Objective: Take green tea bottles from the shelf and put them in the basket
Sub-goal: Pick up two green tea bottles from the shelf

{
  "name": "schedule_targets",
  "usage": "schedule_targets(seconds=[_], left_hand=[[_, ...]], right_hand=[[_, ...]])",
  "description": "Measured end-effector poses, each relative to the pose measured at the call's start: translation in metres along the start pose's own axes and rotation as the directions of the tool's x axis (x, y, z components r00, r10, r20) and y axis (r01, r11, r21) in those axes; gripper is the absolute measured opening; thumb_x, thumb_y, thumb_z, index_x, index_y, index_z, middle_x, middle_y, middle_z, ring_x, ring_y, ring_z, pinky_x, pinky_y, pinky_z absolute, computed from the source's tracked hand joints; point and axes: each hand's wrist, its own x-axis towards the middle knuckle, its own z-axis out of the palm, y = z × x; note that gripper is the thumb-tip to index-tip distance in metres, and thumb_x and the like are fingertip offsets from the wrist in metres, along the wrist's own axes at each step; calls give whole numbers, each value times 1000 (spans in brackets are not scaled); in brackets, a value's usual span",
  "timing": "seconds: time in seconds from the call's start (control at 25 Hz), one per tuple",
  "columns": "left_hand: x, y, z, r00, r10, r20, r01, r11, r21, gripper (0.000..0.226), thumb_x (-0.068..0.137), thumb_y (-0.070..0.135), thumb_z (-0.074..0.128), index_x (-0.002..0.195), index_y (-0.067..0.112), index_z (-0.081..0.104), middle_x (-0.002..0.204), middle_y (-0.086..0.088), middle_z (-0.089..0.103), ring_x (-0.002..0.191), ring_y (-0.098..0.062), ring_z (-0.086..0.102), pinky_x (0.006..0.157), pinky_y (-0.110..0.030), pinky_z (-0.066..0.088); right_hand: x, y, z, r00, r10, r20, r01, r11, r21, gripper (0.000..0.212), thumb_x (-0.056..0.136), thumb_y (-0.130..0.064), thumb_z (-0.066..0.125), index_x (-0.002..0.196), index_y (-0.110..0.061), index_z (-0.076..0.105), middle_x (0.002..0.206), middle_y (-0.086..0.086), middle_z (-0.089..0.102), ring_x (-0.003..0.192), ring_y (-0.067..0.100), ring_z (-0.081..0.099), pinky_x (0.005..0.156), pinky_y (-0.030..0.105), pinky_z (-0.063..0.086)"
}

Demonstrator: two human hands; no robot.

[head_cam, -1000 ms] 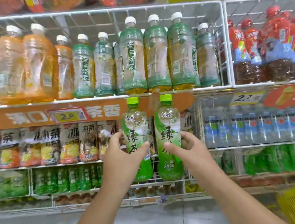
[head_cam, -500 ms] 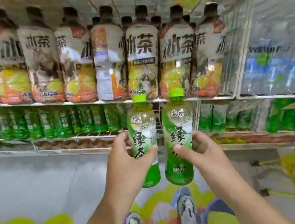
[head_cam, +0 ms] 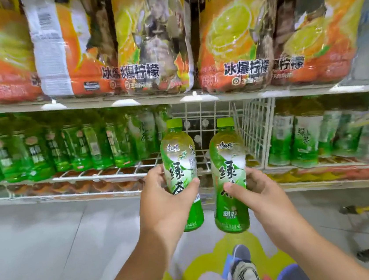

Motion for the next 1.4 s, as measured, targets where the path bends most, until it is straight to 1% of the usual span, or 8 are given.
schedule_targets(seconds=[0.16, 0.36, 0.52, 0.6, 0.68, 0.84, 1.16, 1.4], left_hand=[[64, -19, 33, 993, 116, -31, -113, 989, 93, 41, 72, 29, 88, 104, 28, 63, 88, 15, 74, 81, 2, 69, 71, -17, 50], [138, -21, 65, 979, 188, -80, -176, 974, 144, 42, 72, 29, 88, 105, 21, 64, 81, 12, 69, 73, 2, 65, 54, -9, 42], [171, -22, 83, 980, 191, -60, -179, 970, 163, 26, 85, 14, 80, 97, 24, 59, 78, 29, 55, 71, 15, 57, 63, -1, 34], [189, -21, 88, 992, 116, -47, -97, 951, 293, 43, 85, 30, 79, 121, 15, 59, 105, 13, 52, 92, -8, 54, 77, -13, 33], [209, -33, 94, 993, 100, -65, -64, 908, 415, 53, 81, 43, 79, 117, 11, 57, 124, -3, 51, 97, -19, 46, 81, -23, 36], [225, -54, 106, 986, 118, -121, -43, 866, 498, 47, 76, 54, 78, 86, 17, 51, 112, -8, 55, 89, -25, 58, 79, -34, 52], [241, -59, 115, 977, 196, -86, -112, 809, 577, 66, 79, 52, 80, 119, 7, 53, 125, -11, 51, 101, -28, 62, 88, -40, 56], [246, -57, 120, 967, 241, -77, -153, 798, 583, 82, 74, 46, 86, 131, 9, 41, 136, -12, 48, 111, -31, 63, 91, -43, 57]], right_hand=[[73, 14, 3, 999, -53, -13, 53, 999, 7, 32, 85, -11, 78, 115, -15, 70, 103, -3, 80, 96, 14, 75, 81, 25, 57], [154, 14, 16, 985, -162, 55, 166, 983, -81, 14, 88, -26, 78, 100, -28, 72, 85, -23, 76, 83, -8, 71, 66, 3, 47], [200, 23, 33, 981, -173, 83, 182, 975, -125, 27, 81, -42, 79, 106, -32, 76, 101, -14, 78, 100, 10, 73, 97, 39, 54], [218, 30, 37, 985, -160, 71, 168, 978, -124, 14, 82, -39, 79, 94, -32, 76, 94, -14, 78, 94, 11, 74, 97, 40, 54], [235, 43, 38, 989, -135, 55, 141, 982, -127, 9, 88, -31, 78, 83, -33, 71, 86, -18, 75, 87, 5, 71, 90, 33, 53], [256, 56, 42, 999, -32, -2, 32, 999, 8, 14, 86, -29, 80, 97, -22, 75, 101, 4, 79, 91, 24, 76, 91, 44, 58], [298, 70, 54, 999, 41, 22, -42, 999, 4, 61, 67, -41, 88, 124, -23, 71, 117, 3, 76, 111, 28, 69, 108, 51, 48], [309, 61, 53, 995, 22, -101, -30, 996, -78, 35, 90, -25, 77, 125, -18, 72, 107, 3, 76, 96, 24, 73, 94, 45, 58]])
